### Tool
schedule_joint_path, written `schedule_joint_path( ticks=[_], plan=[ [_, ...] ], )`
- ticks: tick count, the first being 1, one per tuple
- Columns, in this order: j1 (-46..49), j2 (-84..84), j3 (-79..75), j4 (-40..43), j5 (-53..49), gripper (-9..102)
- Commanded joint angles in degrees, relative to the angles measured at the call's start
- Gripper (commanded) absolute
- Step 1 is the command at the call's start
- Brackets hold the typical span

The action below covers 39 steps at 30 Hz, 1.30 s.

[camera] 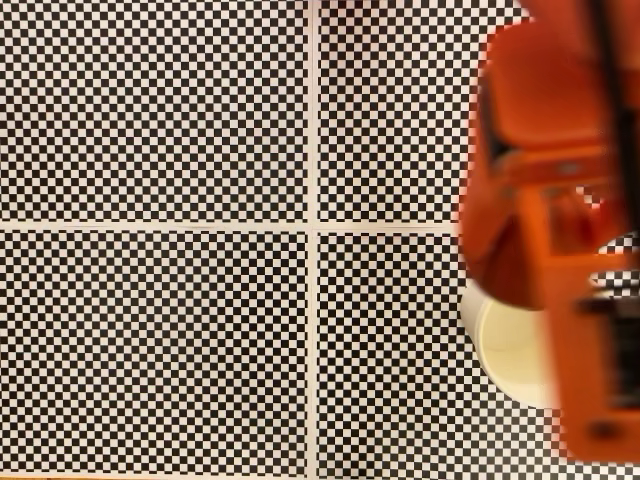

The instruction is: Grasp basketball and place into cup.

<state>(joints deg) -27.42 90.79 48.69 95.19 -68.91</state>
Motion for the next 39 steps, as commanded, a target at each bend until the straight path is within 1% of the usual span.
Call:
schedule_joint_path(
  ticks=[1,4,8,10,15,18,39],
  plan=[
    [-2.6,-0.1,-3.5,-0.8,1.3,17],
    [-4.5,-1.1,-3.6,-1.8,1.8,16],
    [-5.7,-4.0,-4.0,-6.1,4.7,16],
    [-5.5,-6.9,-6.6,-7.6,5.2,16],
    [-4.0,-16.9,-18.8,-7.6,5.9,18],
    [-3.1,-20.0,-23.0,-7.6,6.0,18],
    [2.2,-22.5,-24.8,-6.8,4.3,16]
  ],
)
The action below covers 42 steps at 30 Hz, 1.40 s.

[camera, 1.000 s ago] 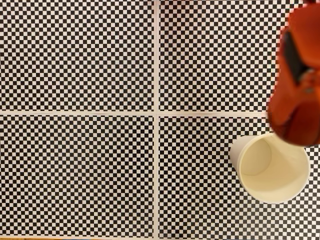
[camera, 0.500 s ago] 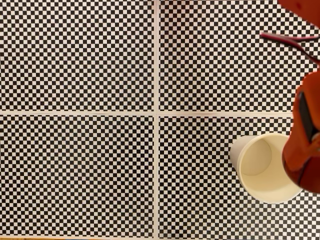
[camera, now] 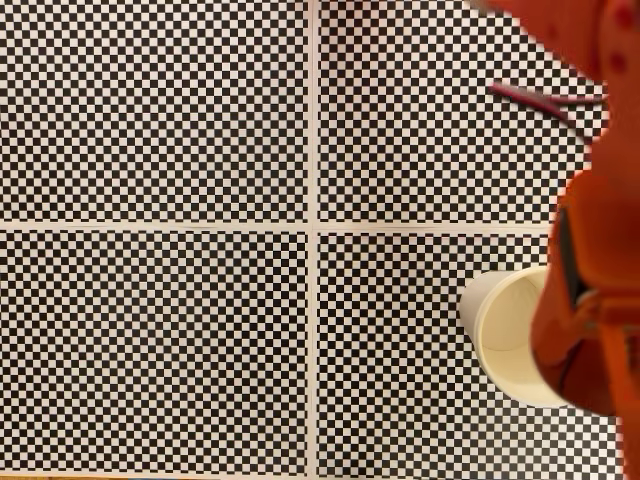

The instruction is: Grasp basketball and place into cup.

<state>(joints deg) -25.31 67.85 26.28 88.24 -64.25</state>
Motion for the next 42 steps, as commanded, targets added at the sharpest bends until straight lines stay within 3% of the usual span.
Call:
schedule_joint_path(
  ticks=[1,21,29,36,42],
  plan=[
    [0.2,0.2,-2.4,0.3,-0.3,16],
    [0.0,-6.4,-5.5,-0.6,-0.3,17],
    [-0.2,-17.2,-20.1,0.4,0.4,19],
    [-0.4,-24.8,-35.4,9.6,1.6,18],
    [-0.7,-20.4,-30.3,10.7,1.7,17]
  ],
)
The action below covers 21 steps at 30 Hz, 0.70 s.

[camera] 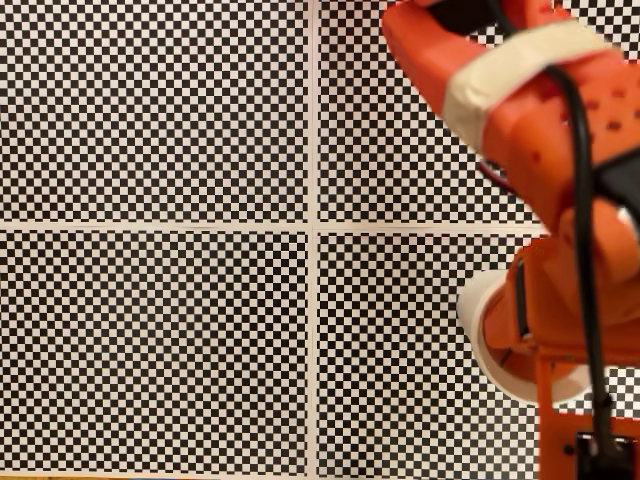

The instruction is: Grasp basketball and place into cup.

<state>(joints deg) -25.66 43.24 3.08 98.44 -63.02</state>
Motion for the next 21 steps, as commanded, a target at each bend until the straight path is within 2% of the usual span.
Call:
schedule_joint_path(
  ticks=[1,7,15,21],
  plan=[
    [-0.5,4.3,-7.0,0.5,0.6,17],
    [-1.0,5.4,-5.8,0.6,1.4,18],
    [-1.3,5.8,-6.2,0.6,1.6,28],
    [-1.7,4.8,-8.3,0.5,2.3,28]
  ],
)
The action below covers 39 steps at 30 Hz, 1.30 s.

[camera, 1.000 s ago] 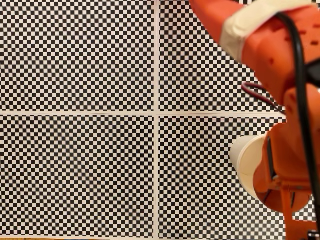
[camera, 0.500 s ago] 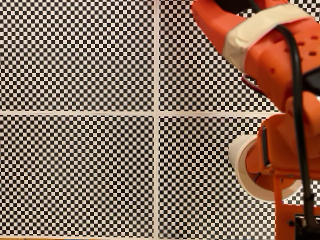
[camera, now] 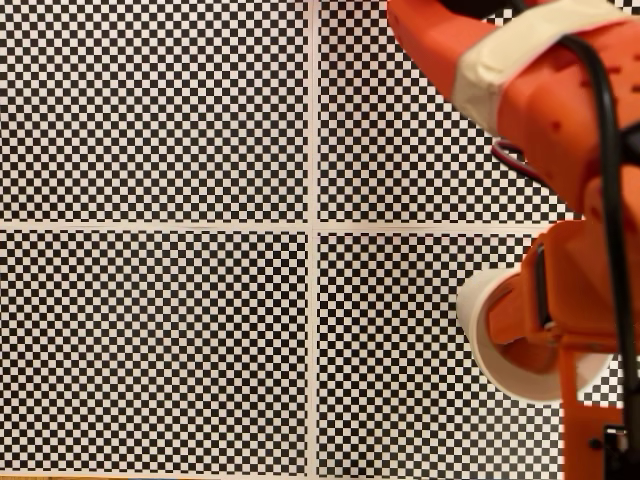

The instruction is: Grasp basketball and place into cup.

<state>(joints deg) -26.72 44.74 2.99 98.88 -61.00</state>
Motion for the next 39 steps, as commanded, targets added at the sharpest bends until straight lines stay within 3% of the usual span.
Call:
schedule_joint_path(
  ticks=[1,9,23,33,39],
  plan=[
    [-0.7,2.8,-9.1,0.1,0.5,28],
    [-0.7,6.2,-5.5,0.1,1.2,27],
    [3.7,42.9,34.7,0.1,-2.1,22],
    [15.6,70.1,64.0,0.1,-14.8,19],
    [28.3,84.9,78.6,0.1,-26.0,8]
  ],
)
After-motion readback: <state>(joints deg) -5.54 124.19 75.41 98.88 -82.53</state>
